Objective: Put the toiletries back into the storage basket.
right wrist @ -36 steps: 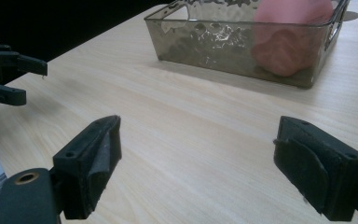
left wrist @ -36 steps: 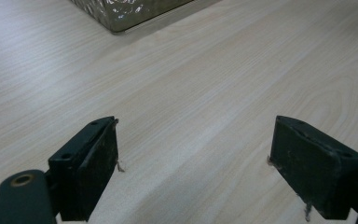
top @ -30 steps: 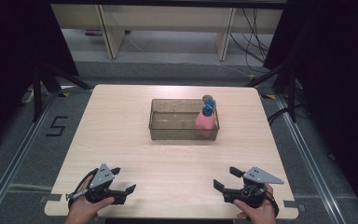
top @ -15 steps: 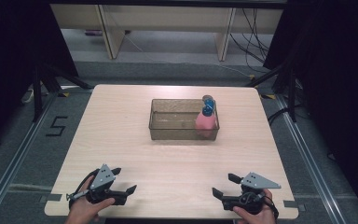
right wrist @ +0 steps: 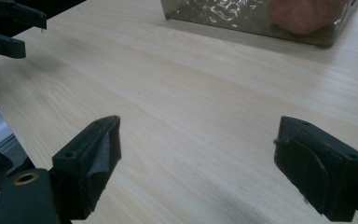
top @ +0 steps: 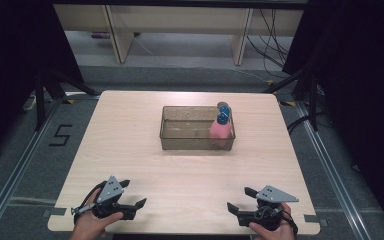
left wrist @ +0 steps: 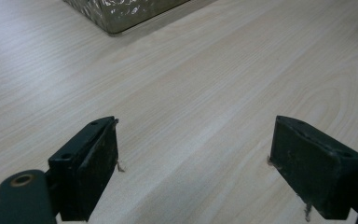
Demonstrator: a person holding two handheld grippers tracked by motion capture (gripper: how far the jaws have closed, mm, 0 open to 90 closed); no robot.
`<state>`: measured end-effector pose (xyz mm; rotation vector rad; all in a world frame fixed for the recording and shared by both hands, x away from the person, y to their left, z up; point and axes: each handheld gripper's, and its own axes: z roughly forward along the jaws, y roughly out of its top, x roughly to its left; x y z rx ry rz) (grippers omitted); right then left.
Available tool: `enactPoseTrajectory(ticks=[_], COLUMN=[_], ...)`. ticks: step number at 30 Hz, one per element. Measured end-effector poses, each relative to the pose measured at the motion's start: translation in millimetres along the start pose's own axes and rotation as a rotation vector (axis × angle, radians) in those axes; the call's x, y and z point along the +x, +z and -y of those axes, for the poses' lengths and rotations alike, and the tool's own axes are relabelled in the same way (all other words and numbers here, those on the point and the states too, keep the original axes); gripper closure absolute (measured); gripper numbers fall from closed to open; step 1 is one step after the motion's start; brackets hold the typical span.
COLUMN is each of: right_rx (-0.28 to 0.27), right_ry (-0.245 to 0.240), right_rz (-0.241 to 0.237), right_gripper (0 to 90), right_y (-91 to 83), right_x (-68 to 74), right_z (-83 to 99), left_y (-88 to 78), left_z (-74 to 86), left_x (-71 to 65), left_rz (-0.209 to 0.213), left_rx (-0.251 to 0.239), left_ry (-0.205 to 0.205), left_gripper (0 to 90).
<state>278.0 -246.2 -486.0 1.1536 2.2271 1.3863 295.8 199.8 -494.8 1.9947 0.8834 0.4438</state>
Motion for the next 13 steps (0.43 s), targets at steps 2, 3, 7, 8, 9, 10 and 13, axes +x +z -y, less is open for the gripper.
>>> enactPoseTrajectory(ticks=[2,3,7,8,9,10,13], right_rx=[0.007,0.008,0.007,0.011,0.010,0.010,0.020], right_ry=[0.020,0.012,0.011,0.010,0.010,0.011,0.042], right_rz=[-0.013,-0.008,-0.010,-0.003,-0.007,-0.008,-0.012], right_gripper=[15.7,15.8,15.8,15.7,15.7,15.7,15.7], right_y=[0.6,0.8,0.5,0.0,0.4,0.4,0.8], right_x=[1.5,0.9,0.3,0.2,0.1,0.3,2.5], right_z=[0.1,0.1,-0.1,-0.2,-0.2,-0.2,-0.2], left_y=[0.3,0.6,0.6,0.4,0.5,0.5,0.5], left_z=[0.1,0.2,0.2,0.2,0.2,0.2,0.2], left_x=[0.1,0.4,0.4,0.3,0.4,0.4,0.5], left_rz=[0.002,0.007,0.006,0.005,0.007,0.007,0.006], left_rx=[-0.003,-0.006,-0.007,-0.006,-0.006,-0.007,-0.007], left_ry=[0.001,0.001,0.000,0.001,0.001,0.001,0.000], left_gripper=[14.7,14.7,14.7,14.7,14.8,14.7,14.7])
